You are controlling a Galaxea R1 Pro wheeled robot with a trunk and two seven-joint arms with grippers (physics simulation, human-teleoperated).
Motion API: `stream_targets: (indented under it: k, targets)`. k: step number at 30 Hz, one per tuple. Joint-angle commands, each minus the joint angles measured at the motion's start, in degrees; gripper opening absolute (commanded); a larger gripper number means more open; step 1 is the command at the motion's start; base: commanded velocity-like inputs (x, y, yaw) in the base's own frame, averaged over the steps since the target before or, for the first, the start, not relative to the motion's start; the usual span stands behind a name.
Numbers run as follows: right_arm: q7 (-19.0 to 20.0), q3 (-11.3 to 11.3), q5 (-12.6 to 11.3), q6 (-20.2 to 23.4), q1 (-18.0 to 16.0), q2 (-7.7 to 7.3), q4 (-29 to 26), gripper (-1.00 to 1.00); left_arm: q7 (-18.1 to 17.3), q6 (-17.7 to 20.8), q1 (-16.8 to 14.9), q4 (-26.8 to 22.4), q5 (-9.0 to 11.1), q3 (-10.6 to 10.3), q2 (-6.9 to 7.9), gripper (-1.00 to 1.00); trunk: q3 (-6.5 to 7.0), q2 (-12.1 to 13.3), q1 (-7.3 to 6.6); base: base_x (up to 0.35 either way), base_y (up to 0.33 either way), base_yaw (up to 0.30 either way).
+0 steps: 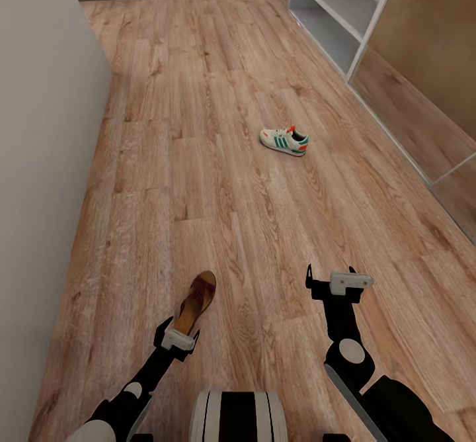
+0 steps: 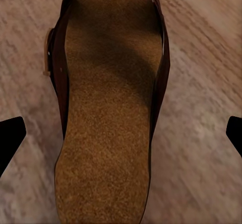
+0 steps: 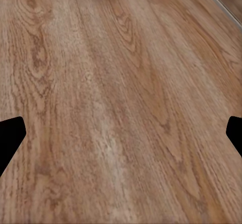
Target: Pick up the two gym shoes and the two sandals from the corridor floor and place them onto the hallstand (shoe rack) in the corridor, making sure they are on the rack and not on the floor. Arrange them so the two gym shoes are next to each other and the two sandals are next to each other.
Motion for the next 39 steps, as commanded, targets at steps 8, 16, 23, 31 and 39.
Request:
stream_targets:
  k: [8,16,23,31,39]
  targets:
    - [-0.45,0.18,-0.19,0.4,-0.06,-0.08,-0.09,1.0,-0.49,-0.13,-0.06,-0.01,-0.14,0.49,-0.04,1.0,-0.12,-0.01,-0.01,0.0,0.0,0.0]
    - [-0.46,0.15,-0.19,0.42,-0.06,-0.06,-0.09,1.0,-0.46,-0.13,-0.14,-0.01,-0.09,0.49,0.02,1.0,-0.49,-0.01,-0.01,0.0,0.0,0.0]
    - [-0.48,0.12,-0.19,0.46,-0.06,-0.02,-0.09,1.0,-0.47,-0.13,-0.34,-0.01,-0.07,0.53,0.04,1.0,-1.0,-0.01,-0.01,0.0,0.0,0.0]
    - [-0.53,0.12,-0.19,0.42,-0.06,-0.01,-0.09,1.0,-0.49,-0.13,-0.58,-0.01,-0.05,0.56,0.06,1.0,-1.38,-0.01,-0.01,0.0,0.0,0.0]
    - [-0.51,0.15,-0.19,0.41,-0.06,0.0,-0.09,1.0,-0.46,-0.13,-0.71,-0.01,-0.05,0.57,0.07,1.0,-1.52,-0.01,-0.01,0.0,0.0,0.0]
